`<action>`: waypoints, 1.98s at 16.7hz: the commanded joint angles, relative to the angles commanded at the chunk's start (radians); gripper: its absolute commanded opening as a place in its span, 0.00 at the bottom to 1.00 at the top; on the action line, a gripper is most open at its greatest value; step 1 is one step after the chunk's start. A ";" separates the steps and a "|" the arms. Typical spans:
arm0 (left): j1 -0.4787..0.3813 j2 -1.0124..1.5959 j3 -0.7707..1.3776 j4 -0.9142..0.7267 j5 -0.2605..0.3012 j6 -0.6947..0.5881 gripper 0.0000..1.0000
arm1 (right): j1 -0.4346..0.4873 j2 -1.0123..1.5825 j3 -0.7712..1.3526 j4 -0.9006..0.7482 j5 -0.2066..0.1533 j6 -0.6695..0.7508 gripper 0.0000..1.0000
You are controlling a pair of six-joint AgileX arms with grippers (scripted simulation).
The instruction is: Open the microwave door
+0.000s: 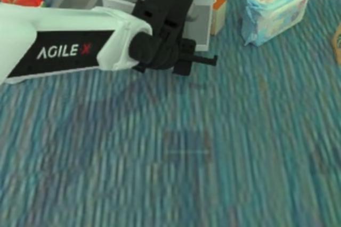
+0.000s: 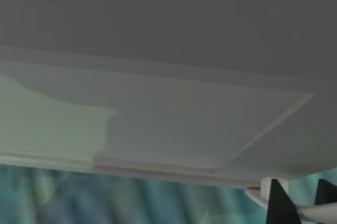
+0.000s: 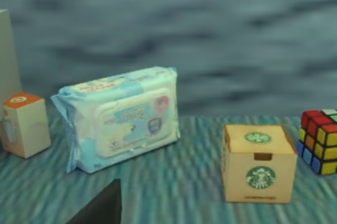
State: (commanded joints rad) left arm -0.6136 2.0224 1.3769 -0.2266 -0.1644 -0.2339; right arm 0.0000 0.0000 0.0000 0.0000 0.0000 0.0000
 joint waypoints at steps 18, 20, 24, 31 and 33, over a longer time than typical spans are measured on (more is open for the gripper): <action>0.016 -0.037 -0.056 0.027 0.048 0.058 0.00 | 0.000 0.000 0.000 0.000 0.000 0.000 1.00; 0.016 -0.037 -0.056 0.027 0.048 0.058 0.00 | 0.000 0.000 0.000 0.000 0.000 0.000 1.00; 0.016 -0.037 -0.056 0.027 0.048 0.058 0.00 | 0.000 0.000 0.000 0.000 0.000 0.000 1.00; 0.016 -0.037 -0.056 0.027 0.048 0.058 0.00 | 0.000 0.000 0.000 0.000 0.000 0.000 1.00; 0.016 -0.037 -0.056 0.027 0.048 0.058 0.00 | 0.000 0.000 0.000 0.000 0.000 0.000 1.00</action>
State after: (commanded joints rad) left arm -0.5977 1.9858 1.3212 -0.1997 -0.1162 -0.1759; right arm 0.0000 0.0000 0.0000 0.0000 0.0000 0.0000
